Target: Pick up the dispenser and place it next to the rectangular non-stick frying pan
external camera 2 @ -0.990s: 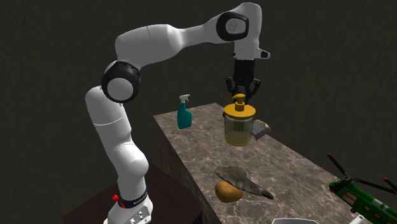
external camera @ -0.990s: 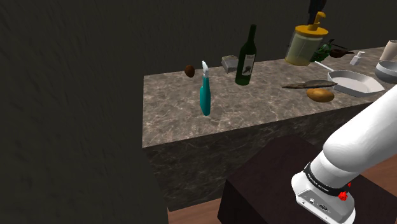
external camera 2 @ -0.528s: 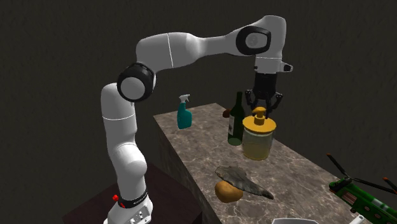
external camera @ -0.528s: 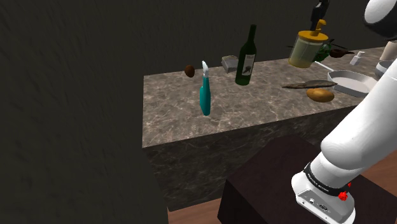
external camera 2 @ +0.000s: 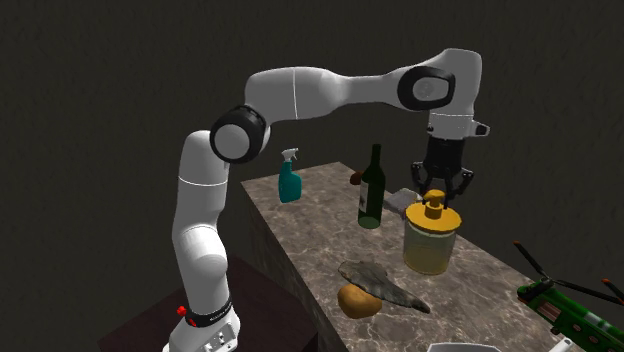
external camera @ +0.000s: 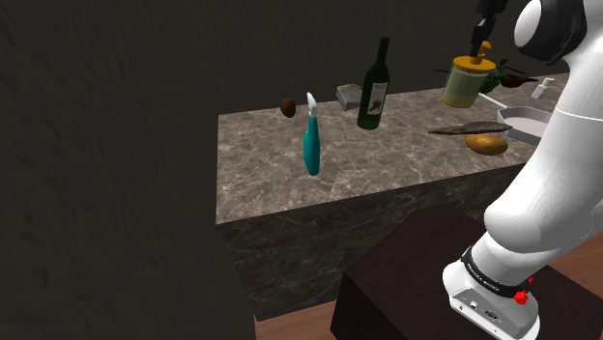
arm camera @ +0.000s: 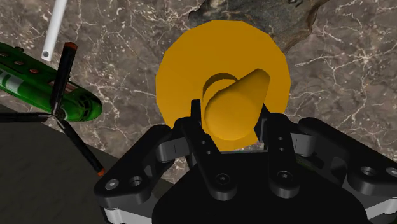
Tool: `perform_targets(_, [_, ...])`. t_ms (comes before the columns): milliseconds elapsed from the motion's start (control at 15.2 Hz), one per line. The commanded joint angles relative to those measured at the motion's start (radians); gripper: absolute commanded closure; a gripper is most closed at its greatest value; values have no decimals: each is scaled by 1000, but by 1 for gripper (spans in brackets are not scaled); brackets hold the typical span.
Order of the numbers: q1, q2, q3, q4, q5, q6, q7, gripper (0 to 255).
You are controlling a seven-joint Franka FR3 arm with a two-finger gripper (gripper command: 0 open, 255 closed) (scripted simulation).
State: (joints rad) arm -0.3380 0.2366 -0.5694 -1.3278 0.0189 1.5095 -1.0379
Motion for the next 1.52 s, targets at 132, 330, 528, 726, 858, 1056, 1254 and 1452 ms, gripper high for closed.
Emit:
perform_targets(132, [9, -16, 2, -74, -9, 61, 8, 255])
perform_targets(330, [16, -27, 3, -129, -14, 106, 15, 255])
perform_targets(528, [20, -35, 5, -179, -19, 148, 20, 255])
perform_targets(726, [24, -40, 6, -225, -22, 190, 25, 255])
perform_targets(858, [26, -42, 7, -254, -23, 218, 27, 255])
perform_targets(1056, [27, -43, 7, -271, -23, 234, 29, 255])
perform_targets(1254, [27, -43, 7, -271, -23, 234, 29, 255])
perform_targets(1452, [27, -43, 7, -271, -23, 234, 29, 255])
